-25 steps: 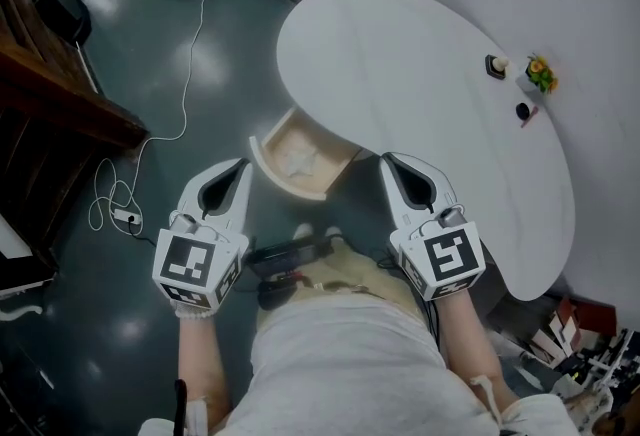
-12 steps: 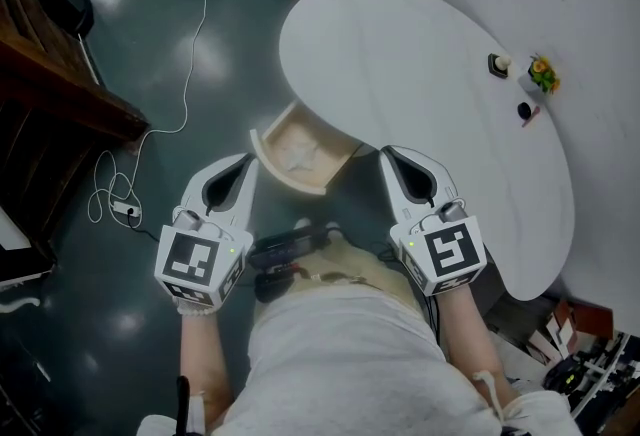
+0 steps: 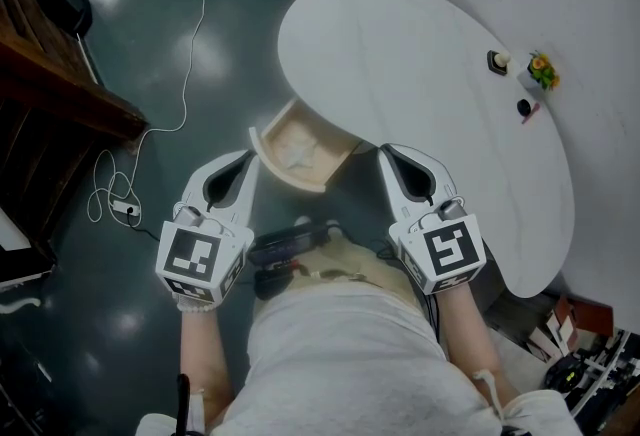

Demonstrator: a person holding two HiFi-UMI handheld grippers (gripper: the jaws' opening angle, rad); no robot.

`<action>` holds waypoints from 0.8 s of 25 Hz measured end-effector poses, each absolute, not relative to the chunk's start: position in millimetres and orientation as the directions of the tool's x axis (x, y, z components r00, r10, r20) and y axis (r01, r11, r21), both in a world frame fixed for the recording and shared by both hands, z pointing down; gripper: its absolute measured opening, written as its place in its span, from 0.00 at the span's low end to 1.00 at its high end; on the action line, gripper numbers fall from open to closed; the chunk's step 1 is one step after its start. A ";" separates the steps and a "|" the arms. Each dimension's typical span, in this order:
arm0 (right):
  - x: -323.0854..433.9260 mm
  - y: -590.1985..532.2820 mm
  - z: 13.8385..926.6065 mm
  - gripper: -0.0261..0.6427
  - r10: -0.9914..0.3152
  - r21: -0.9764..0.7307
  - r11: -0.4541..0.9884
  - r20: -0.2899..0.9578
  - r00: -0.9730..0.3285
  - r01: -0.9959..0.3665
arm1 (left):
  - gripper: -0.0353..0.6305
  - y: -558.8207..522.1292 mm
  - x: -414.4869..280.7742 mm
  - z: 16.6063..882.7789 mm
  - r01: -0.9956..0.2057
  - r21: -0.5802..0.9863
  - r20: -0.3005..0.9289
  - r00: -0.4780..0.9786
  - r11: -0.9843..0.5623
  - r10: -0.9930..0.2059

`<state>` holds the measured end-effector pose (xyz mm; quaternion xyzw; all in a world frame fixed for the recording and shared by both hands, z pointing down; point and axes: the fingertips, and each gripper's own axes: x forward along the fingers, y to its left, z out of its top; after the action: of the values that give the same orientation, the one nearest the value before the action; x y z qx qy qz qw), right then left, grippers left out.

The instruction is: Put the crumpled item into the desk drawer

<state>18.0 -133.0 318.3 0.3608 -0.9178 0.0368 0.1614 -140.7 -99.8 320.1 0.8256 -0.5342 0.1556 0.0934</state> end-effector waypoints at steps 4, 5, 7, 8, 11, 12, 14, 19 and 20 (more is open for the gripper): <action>17.6 -132.5 318.9 0.05 -0.654 0.049 0.730 0.338 -0.677 -0.681 | 0.05 -98.8 -140.8 321.1 -0.910 -0.012 0.357 0.382 -0.414 -0.852; 17.5 -132.7 318.6 0.05 -0.657 0.048 0.728 0.337 -0.675 -0.684 | 0.05 -98.5 -140.5 321.1 -0.910 -0.012 0.356 0.384 -0.415 -0.852; 16.9 -132.4 317.7 0.05 -0.659 0.048 0.726 0.334 -0.674 -0.686 | 0.05 -97.9 -140.4 321.0 -0.909 -0.011 0.354 0.386 -0.416 -0.852; 16.4 -132.1 317.4 0.05 -0.659 0.049 0.726 0.334 -0.674 -0.686 | 0.05 -97.7 -140.6 321.0 -0.909 -0.012 0.354 0.385 -0.416 -0.852; 14.8 -130.8 316.4 0.05 -0.653 0.051 0.733 0.335 -0.680 -0.678 | 0.05 -97.4 -140.8 320.7 -0.911 -0.015 0.352 0.381 -0.412 -0.855; 14.5 -130.7 315.9 0.05 -0.650 0.053 0.736 0.331 -0.684 -0.675 | 0.05 -97.6 -140.7 320.4 -0.911 -0.015 0.351 0.380 -0.411 -0.856; 13.4 -130.6 314.9 0.05 -0.645 0.057 0.744 0.324 -0.692 -0.666 | 0.05 -98.2 -140.9 319.5 -0.912 -0.014 0.349 0.379 -0.409 -0.857; 12.1 -130.4 315.0 0.05 -0.643 0.057 0.742 0.339 -0.686 -0.668 | 0.05 -98.7 -141.5 319.3 -0.913 -0.015 0.347 0.378 -0.408 -0.858; 11.6 -130.5 315.2 0.05 -0.642 0.058 0.743 0.340 -0.687 -0.666 | 0.05 -98.9 -141.8 319.5 -0.913 -0.015 0.346 0.378 -0.408 -0.859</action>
<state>11.6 -130.5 315.2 0.3565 -0.9177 0.0351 0.1715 -141.8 -98.9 319.5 0.8251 -0.5369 0.1514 0.0892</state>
